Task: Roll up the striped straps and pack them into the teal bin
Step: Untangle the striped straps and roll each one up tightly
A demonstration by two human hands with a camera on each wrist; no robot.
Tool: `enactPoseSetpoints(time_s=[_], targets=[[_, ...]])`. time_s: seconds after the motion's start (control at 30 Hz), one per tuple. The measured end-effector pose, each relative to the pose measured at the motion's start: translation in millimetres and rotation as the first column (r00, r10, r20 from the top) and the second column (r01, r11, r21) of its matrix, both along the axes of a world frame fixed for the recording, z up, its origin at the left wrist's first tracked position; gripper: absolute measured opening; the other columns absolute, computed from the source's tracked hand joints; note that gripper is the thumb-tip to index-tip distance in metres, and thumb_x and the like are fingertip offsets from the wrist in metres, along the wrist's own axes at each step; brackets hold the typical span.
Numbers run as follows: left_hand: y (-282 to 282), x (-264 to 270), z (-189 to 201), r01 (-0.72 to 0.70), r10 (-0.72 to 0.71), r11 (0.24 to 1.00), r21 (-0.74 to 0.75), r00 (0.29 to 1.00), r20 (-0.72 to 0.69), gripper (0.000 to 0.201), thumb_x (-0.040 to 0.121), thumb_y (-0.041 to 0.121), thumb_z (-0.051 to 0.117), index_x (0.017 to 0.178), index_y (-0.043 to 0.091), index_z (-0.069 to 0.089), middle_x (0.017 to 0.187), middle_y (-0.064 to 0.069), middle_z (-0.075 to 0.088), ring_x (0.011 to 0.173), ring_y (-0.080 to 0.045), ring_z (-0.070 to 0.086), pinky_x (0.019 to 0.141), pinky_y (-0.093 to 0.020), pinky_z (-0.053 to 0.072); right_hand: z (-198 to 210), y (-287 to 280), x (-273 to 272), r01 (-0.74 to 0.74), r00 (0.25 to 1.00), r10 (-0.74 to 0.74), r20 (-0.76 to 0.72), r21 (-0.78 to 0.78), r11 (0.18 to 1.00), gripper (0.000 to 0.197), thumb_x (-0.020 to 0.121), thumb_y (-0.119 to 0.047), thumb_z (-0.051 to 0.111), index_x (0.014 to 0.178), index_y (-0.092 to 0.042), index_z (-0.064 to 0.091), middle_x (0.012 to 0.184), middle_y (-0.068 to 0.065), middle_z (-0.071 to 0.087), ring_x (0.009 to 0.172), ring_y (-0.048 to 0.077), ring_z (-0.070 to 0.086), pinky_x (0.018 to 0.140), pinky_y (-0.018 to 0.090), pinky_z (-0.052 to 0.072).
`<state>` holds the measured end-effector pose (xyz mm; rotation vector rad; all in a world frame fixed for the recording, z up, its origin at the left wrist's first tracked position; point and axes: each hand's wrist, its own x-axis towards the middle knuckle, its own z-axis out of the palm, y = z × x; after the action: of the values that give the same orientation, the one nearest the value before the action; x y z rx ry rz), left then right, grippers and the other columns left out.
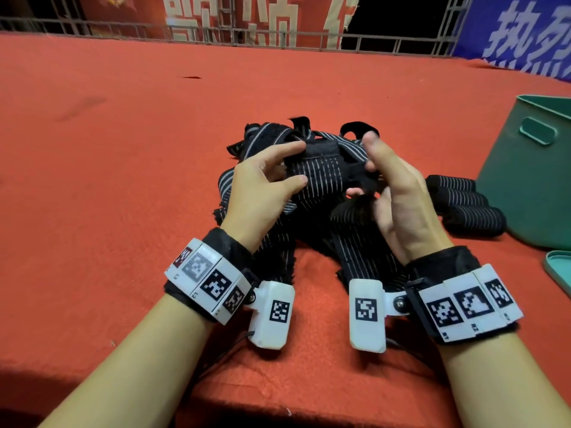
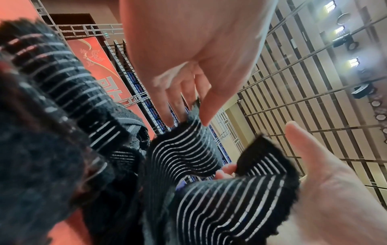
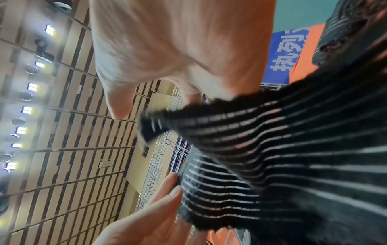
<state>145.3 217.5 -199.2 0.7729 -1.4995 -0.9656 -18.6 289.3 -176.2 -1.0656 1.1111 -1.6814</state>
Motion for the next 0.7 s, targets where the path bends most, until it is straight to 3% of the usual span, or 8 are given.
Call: enactPoseSetpoints(time_s=[0.07,0.13,0.23,0.33,0.43,0.57,0.63,0.7], targets=[[1.0,-0.5,0.4,-0.003,0.003,1.000,0.007,1.000,-0.031,0.037,0.086,0.001,0.075,0.118,0.018,0.076,0.110,0.008,0.076,0.093,0.002,0.067,0.086,-0.018,0.051,1.8,-0.1,3.4,-0.025,0.999,0.026,0.035,-0.026,0.999,0.023,0.091,-0.033,0.066,0.080,-0.012,0.063,0.077,-0.002,0.070,0.072,0.010,0.066,0.066,0.027,0.053],[0.6,0.1,0.6,-0.016,0.018,1.000,0.016,0.997,-0.075,0.030,0.089,0.007,0.073,0.118,0.017,0.077,0.112,0.004,0.077,0.103,-0.007,0.070,0.096,-0.032,0.054,1.8,-3.5,1.2,0.053,0.993,-0.060,-0.105,-0.062,0.997,0.018,0.092,-0.014,0.061,0.077,-0.014,0.071,0.080,-0.004,0.072,0.078,0.009,0.067,0.071,0.025,0.051],[0.6,1.3,1.7,-0.040,0.043,0.999,0.033,0.993,-0.111,0.031,0.089,0.015,0.072,0.120,0.018,0.076,0.115,0.003,0.077,0.113,-0.016,0.070,0.104,-0.045,0.054,1.5,-3.8,-7.0,0.122,0.961,-0.140,-0.238,-0.087,0.989,0.023,0.092,-0.003,0.061,0.084,-0.017,0.077,0.085,0.000,0.076,0.081,0.012,0.069,0.072,0.026,0.053],[0.1,2.3,4.9,-0.050,0.055,0.998,0.043,0.989,-0.136,0.035,0.090,0.022,0.072,0.125,0.022,0.073,0.118,0.005,0.075,0.111,-0.011,0.069,0.099,-0.037,0.055,0.8,-1.0,-16.1,0.174,0.934,-0.213,-0.287,-0.157,0.972,0.021,0.088,-0.002,0.071,0.096,-0.020,0.080,0.096,0.024,0.074,0.080,0.013,0.067,0.076,0.029,0.053],[1.7,4.6,13.3,0.012,0.003,0.997,0.081,0.983,-0.183,0.033,0.096,0.023,0.066,0.128,0.019,0.071,0.119,0.004,0.075,0.107,-0.005,0.068,0.094,-0.028,0.053,8.0,0.7,-18.2,0.236,0.866,-0.351,-0.358,-0.326,0.915,0.024,0.090,-0.004,0.072,0.110,-0.016,0.077,0.114,0.007,0.070,0.090,-0.003,0.066,0.084,0.015,0.049],[8.4,3.2,17.3,0.197,-0.171,0.971,0.139,0.969,-0.178,0.033,0.095,0.035,0.059,0.118,0.018,0.076,0.123,-0.005,0.074,0.122,-0.025,0.066,0.109,-0.054,0.047,13.7,-2.9,-10.0,0.082,0.868,-0.222,-0.444,-0.311,0.947,0.040,0.084,-0.008,0.066,0.121,-0.023,0.070,0.126,-0.005,0.060,0.125,0.013,0.060,0.112,0.033,0.045],[11.9,1.0,14.1,0.229,-0.209,0.963,0.141,0.967,-0.142,0.027,0.095,0.036,0.066,0.113,0.020,0.078,0.118,-0.006,0.076,0.118,-0.027,0.068,0.108,-0.056,0.048,8.0,-4.3,-1.7,0.037,0.862,-0.174,-0.477,-0.283,0.958,0.044,0.081,-0.004,0.067,0.121,-0.021,0.070,0.128,-0.003,0.061,0.124,0.017,0.063,0.110,0.036,0.048],[14.9,-1.0,11.2,0.218,-0.206,0.969,0.118,0.973,-0.103,0.021,0.092,0.024,0.075,0.112,0.020,0.078,0.111,-0.005,0.078,0.110,-0.023,0.072,0.104,-0.050,0.053,3.5,-2.7,3.8,0.070,0.886,-0.189,-0.423,-0.281,0.957,0.042,0.082,0.004,0.071,0.118,-0.019,0.073,0.127,0.000,0.066,0.115,0.015,0.068,0.100,0.031,0.053]])
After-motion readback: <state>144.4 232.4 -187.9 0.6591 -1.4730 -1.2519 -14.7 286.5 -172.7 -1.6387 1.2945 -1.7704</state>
